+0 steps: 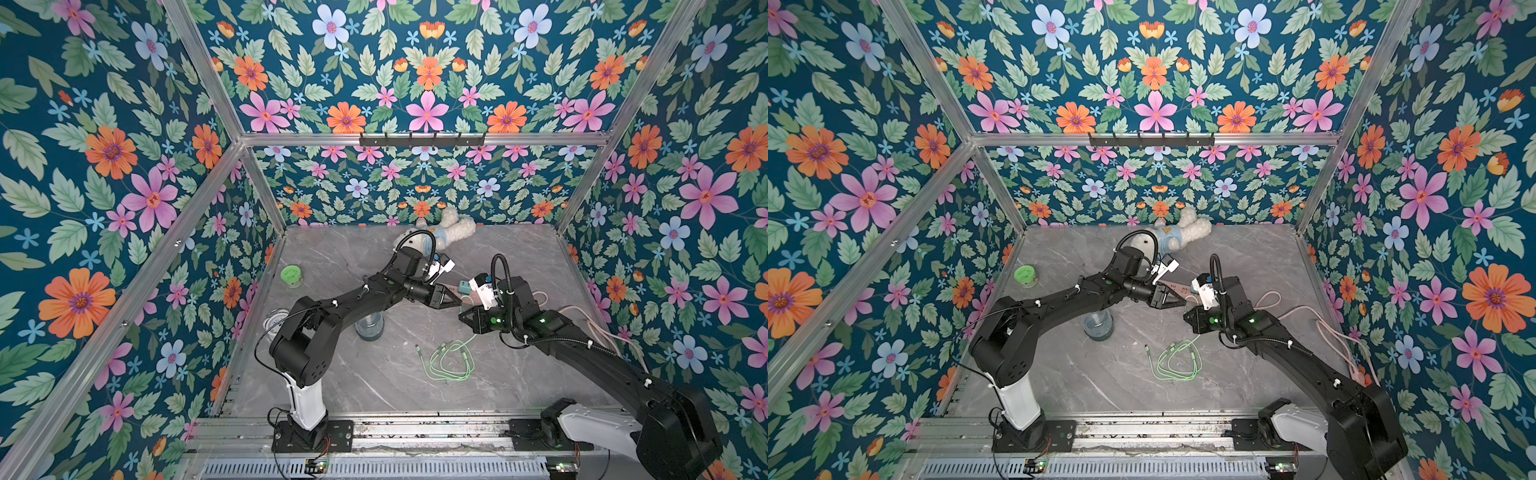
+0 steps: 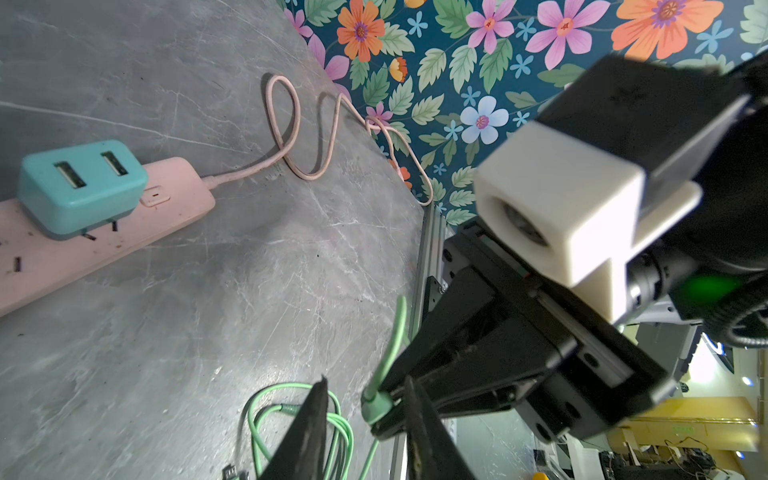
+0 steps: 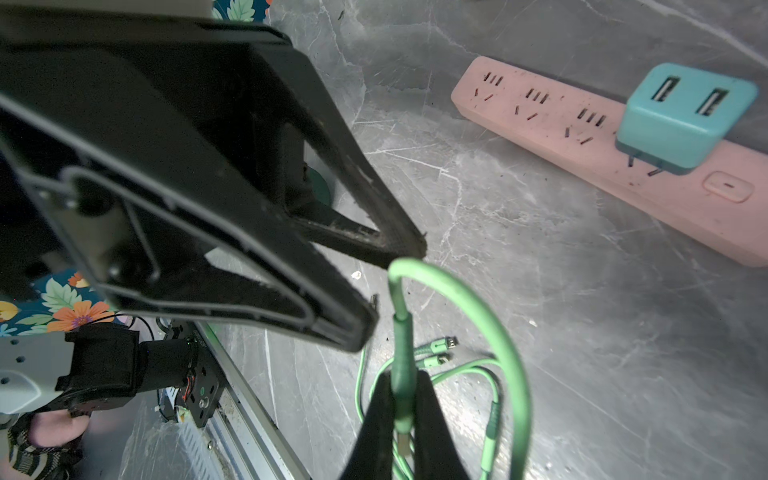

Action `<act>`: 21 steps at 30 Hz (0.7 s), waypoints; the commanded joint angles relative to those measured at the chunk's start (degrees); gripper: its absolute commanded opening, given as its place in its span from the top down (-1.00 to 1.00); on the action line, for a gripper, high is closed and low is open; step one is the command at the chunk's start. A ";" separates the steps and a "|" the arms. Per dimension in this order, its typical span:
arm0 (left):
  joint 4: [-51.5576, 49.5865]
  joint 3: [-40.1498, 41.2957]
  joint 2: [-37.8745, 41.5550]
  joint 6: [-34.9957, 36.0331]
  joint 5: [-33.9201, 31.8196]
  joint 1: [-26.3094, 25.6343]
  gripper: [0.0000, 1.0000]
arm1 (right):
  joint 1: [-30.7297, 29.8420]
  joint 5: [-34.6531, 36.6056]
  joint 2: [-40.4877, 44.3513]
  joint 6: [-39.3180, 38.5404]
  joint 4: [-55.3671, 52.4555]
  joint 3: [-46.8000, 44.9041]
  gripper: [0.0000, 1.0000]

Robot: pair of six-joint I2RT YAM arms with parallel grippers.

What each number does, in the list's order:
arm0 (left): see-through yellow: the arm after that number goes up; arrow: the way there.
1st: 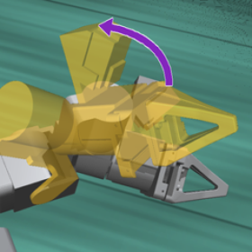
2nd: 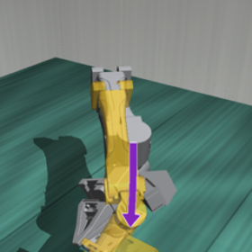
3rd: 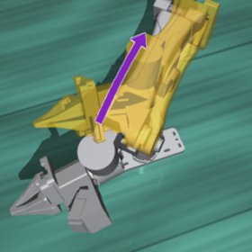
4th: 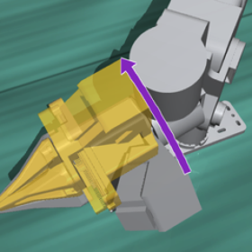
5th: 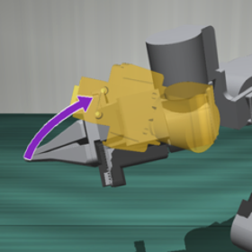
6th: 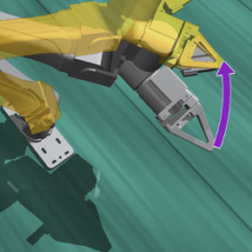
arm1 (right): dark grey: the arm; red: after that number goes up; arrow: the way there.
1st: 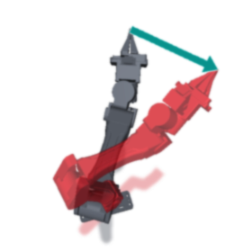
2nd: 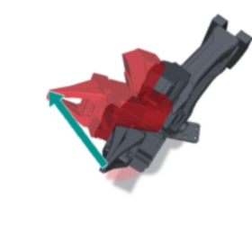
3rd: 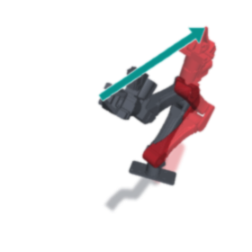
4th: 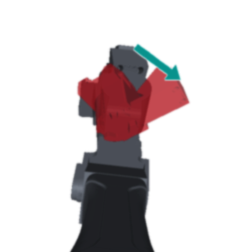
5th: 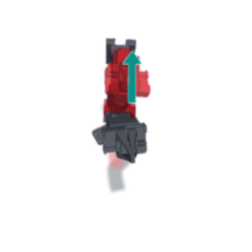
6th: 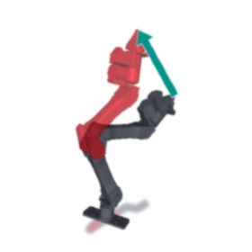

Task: Charge the cordless meat grinders
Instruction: Pick up the charging cable from the center of the board.

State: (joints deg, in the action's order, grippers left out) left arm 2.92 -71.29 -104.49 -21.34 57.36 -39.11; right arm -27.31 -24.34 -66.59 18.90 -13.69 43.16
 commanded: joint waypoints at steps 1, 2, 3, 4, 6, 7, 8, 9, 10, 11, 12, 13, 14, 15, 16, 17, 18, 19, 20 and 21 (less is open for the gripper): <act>-0.12 -0.53 -0.27 1.35 1.36 -0.34 0.32 | -0.02 -0.36 0.26 -0.24 1.02 0.26 0.81; -0.17 -0.69 -0.49 1.39 1.39 -0.35 0.36 | -0.02 -0.36 0.25 -0.34 1.01 0.23 0.81; -0.16 -0.94 -0.71 1.36 1.43 -0.35 0.43 | -0.02 -0.40 0.23 -0.28 0.96 0.26 0.81; -0.21 -1.20 -0.95 1.38 1.59 -0.44 0.49 | -0.01 -0.57 0.20 -0.30 1.03 0.24 0.80; -0.35 -1.73 -1.41 1.48 2.19 -0.68 0.68 | -0.02 -1.01 0.03 -0.20 1.10 0.26 0.80; -0.32 -1.95 -1.63 1.48 2.44 -0.73 0.77 | -0.02 -1.34 -0.03 -0.15 1.28 0.13 0.80; -0.42 -2.18 -1.77 1.47 2.74 -0.85 0.85 | 0.02 -1.71 -0.08 -0.01 1.75 0.07 0.79; -0.52 -2.28 -1.77 1.67 2.84 -0.95 0.90 | -0.02 -2.01 -0.18 0.23 2.04 0.00 0.78; -0.73 -2.28 -1.77 1.80 2.80 -0.97 0.95 | -0.02 -2.12 -0.26 0.28 2.17 0.02 0.78; -1.09 -2.28 -1.64 2.04 2.69 -0.96 1.00 | -0.01 -2.00 -0.43 0.35 2.18 0.09 0.76; -1.44 -2.28 -1.52 2.33 2.50 -0.94 1.00 | 0.00 -1.63 -0.52 0.36 2.04 0.19 0.71; -1.68 -2.25 -1.38 2.59 2.24 -0.93 1.00 | -0.01 -1.23 -0.56 0.40 1.57 0.41 0.61; -1.86 -2.03 -1.26 2.86 2.23 -0.94 1.00 | -0.02 -0.96 -0.64 0.44 1.10 0.67 0.50; -1.84 -1.92 -1.08 3.02 2.23 -0.96 1.00 | -0.02 -1.14 -0.70 0.49 0.75 0.87 0.41; -1.85 -1.69 -0.91 3.06 2.12 -0.95 1.00 | -0.02 -1.07 -0.78 0.50 0.22 1.24 0.35; -1.79 -1.61 -0.73 3.35 2.13 -0.96 1.00 | -0.01 -1.02 -0.91 0.35 -0.64 1.69 0.30; -1.86 -1.58 -0.55 3.62 2.16 -0.97 1.00 | -0.01 -1.10 -1.21 0.05 -1.50 2.25 0.27; -1.86 -1.56 -0.39 3.76 2.14 -0.97 1.00 | -0.02 -1.15 -1.44 -0.21 -2.33 2.75 0.27; -1.92 -1.53 -0.20 4.06 1.97 -0.96 1.00 | 0.05 -1.11 -1.74 -0.42 -3.14 3.33 0.26; -2.03 -1.55 -0.11 4.39 2.05 -0.91 1.00 | 0.06 -1.06 -2.03 -0.61 -3.72 3.57 0.27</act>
State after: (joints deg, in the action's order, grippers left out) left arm 0.91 -72.82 -105.14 -19.03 58.98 -40.12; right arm -27.31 -25.06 -68.12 19.09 -15.03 45.82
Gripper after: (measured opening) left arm 0.060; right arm 0.368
